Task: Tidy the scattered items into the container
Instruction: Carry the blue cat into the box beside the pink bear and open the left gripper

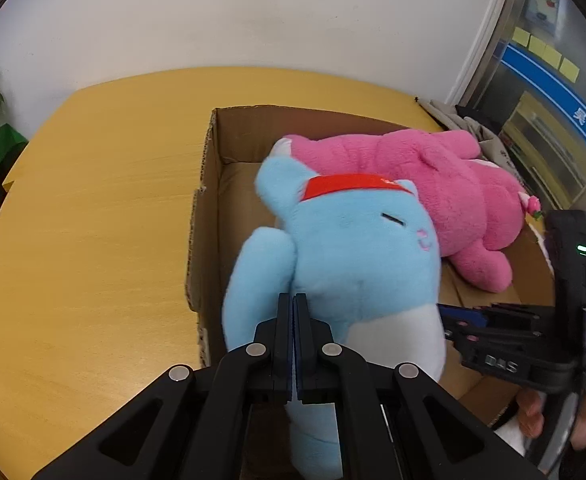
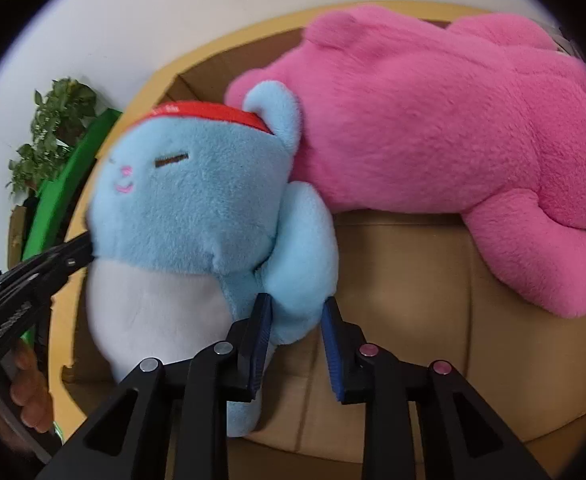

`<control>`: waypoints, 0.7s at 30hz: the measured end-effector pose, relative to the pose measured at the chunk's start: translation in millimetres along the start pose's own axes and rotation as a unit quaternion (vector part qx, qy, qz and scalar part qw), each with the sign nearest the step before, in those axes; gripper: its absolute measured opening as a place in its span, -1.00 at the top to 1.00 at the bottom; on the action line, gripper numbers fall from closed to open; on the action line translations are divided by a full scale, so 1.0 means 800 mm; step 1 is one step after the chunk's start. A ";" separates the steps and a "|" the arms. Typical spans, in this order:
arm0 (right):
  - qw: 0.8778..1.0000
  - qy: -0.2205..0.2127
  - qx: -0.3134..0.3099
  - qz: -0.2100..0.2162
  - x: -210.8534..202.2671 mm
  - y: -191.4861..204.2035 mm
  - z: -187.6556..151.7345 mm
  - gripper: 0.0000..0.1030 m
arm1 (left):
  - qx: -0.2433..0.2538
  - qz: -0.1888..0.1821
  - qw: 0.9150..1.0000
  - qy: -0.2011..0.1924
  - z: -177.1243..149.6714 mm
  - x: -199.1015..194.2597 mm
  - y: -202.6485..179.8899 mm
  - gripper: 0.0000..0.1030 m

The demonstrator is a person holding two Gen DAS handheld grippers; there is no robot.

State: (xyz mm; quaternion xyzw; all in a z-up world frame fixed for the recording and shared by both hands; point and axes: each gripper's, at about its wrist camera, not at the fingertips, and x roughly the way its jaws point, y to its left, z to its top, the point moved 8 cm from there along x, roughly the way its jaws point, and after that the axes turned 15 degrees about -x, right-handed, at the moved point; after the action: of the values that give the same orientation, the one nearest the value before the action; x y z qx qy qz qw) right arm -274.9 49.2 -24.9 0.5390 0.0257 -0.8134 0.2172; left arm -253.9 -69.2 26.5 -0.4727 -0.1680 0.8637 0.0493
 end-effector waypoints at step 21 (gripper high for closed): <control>0.991 -0.089 -0.095 -0.021 -0.115 -0.024 -0.021 -0.55 | -0.014 -0.007 1.000 -0.026 -0.004 -0.009 -0.008 -0.01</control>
State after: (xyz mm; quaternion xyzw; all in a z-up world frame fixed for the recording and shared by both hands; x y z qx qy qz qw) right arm -238.0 101.4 46.3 0.4407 0.0946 -0.8565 0.2513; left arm -247.6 -63.8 32.9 -0.4497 -0.1841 0.8729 0.0444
